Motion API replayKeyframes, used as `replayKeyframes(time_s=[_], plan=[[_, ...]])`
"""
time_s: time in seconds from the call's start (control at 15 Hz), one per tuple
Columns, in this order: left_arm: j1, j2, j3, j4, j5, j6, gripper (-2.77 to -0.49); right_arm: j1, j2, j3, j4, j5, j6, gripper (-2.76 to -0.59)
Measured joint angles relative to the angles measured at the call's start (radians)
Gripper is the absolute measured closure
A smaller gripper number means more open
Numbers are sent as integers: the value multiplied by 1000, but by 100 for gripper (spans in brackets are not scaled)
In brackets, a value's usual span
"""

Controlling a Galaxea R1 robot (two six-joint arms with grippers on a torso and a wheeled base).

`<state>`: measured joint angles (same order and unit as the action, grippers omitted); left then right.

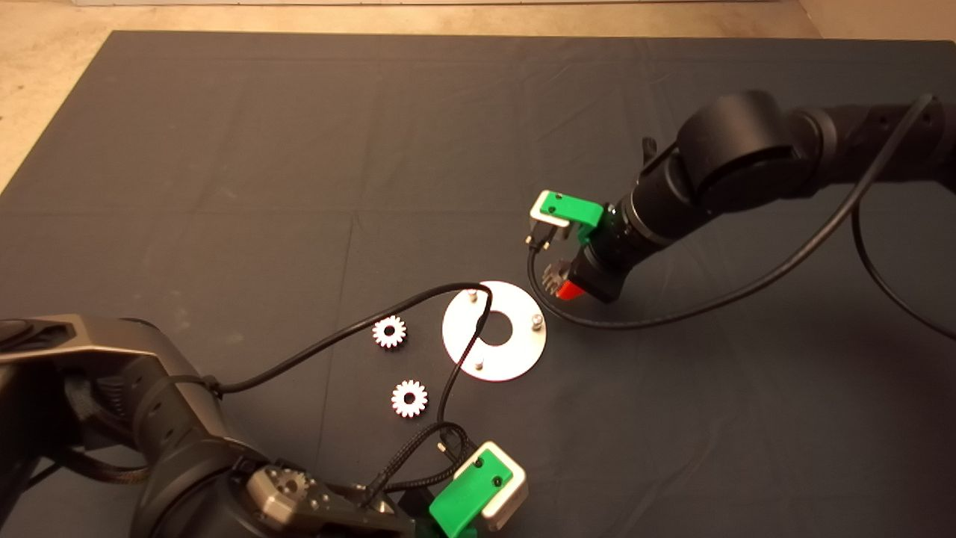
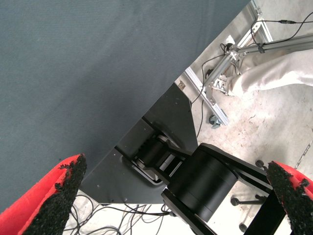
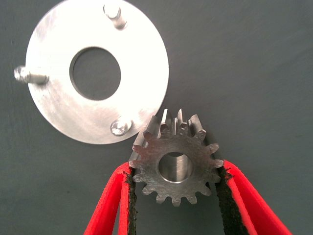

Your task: Install three planetary gears onto the carrier pins

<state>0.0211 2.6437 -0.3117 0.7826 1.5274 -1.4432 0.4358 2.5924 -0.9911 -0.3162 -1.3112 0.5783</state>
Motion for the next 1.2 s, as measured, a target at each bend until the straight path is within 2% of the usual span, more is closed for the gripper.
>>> replayKeyframes(time_s=[0.07,0.13,0.2,0.27,0.4,0.53,0.67,0.8,1.0,1.2], plan=[[0,0,0,0,0,0,-265,31,21,-9,21,-28,0,-89],[0,0,0,0,0,0,-265,43,34,-13,51,-50,1,-89],[0,2,0,0,0,0,-265,44,38,-13,72,-61,1,-89],[-3,2,0,0,0,0,-265,43,39,-13,82,-65,1,-89],[-5,2,0,0,0,0,-265,43,39,-9,85,-74,1,-90],[-6,2,0,0,0,0,-265,37,36,25,85,-79,1,-89],[-11,2,0,0,0,0,-265,5,37,58,86,-79,1,-89],[-11,2,0,0,0,0,-265,-26,40,59,87,-81,2,-89],[-17,2,0,0,0,0,-265,-32,46,59,87,-84,2,-89],[-17,3,0,0,0,0,-265,-40,51,57,87,-81,2,-89]])
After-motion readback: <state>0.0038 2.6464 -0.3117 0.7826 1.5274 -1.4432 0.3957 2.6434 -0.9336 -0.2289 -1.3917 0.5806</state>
